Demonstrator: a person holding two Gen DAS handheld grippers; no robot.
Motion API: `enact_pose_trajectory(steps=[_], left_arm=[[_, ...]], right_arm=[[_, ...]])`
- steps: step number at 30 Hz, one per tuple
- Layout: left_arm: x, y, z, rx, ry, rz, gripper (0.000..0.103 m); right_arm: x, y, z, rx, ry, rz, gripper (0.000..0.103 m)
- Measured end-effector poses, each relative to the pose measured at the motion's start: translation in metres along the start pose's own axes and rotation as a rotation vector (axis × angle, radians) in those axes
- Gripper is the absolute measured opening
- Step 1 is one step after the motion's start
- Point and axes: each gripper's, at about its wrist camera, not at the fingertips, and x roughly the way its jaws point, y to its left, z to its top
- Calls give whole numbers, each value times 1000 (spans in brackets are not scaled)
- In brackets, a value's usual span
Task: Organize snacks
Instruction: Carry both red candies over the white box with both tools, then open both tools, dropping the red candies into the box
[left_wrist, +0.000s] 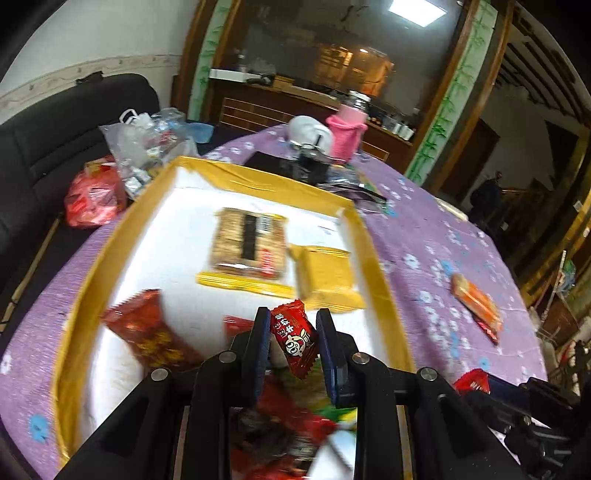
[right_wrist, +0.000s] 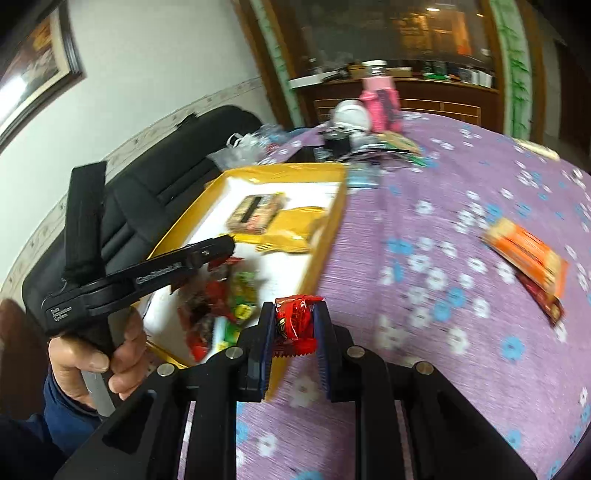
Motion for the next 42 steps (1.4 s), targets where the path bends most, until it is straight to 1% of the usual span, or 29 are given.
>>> enact_pose_trajectory(steps=[5,8,15,18,27,28,30,32,36,37,41,42], left_arm=[[6,15,-2,-24,20,15,26],[9,22,-3,-35,28,19,26],[13,26,-6,-43,42,9,26],[14,28,-6,-44,48,8,26],[15,28,-8,-42,51,18,27],[15,29,-7,-44,52,20,28],[16,29,-7,-48,60,18,30],[16,30,-7,-51,61,19,31],[16,30,-7,-52,63,27,33],[16,30,-7,-53,63,28,34],[13,31,-6,-58,63,28,47],[13,30,-6,-57,62,30,48]], right_arm=[[29,25,4,-47,57,9,20],[44,33,6,-62,82,1,20],[67,37,14,-56,107,-15,20],[72,39,16,-58,104,-16,20],[74,39,16,-48,88,-8,22],[73,40,16,-53,84,-10,22],[68,39,16,-55,76,-1,25],[63,38,17,-49,60,6,36],[56,38,19,-49,43,12,37],[54,37,19,-43,37,15,37],[43,28,21,-18,19,20,37],[39,24,22,-8,10,18,37]])
